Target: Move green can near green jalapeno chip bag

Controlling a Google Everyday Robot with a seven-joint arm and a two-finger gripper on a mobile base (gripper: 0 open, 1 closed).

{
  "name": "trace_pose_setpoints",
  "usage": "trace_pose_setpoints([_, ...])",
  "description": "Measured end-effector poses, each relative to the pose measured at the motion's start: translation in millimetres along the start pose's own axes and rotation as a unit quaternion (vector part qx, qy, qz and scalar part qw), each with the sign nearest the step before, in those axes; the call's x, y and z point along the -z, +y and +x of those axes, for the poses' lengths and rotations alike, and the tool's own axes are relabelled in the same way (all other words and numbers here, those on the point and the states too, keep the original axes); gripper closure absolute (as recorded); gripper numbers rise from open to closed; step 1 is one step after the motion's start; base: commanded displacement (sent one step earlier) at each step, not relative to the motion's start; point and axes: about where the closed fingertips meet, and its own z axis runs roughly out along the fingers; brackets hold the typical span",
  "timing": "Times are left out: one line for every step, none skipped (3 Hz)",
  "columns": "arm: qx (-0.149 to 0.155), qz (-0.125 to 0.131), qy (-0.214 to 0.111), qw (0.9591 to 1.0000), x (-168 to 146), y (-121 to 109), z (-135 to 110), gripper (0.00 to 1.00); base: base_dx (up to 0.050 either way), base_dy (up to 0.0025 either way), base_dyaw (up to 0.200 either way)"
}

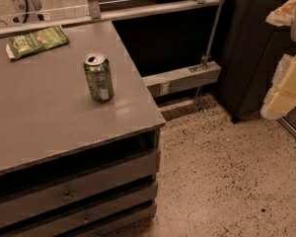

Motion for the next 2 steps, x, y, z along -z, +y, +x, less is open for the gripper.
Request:
trace_pose_setpoints([0.000,0.000,0.000,1.0000,0,0,0,0.00,0.000,0.00000,0.000])
trace_pose_setpoints([-0.008,-0.001,-0.037,0.9993,-12,2,-15,0.00,0.000,0.00000,0.000])
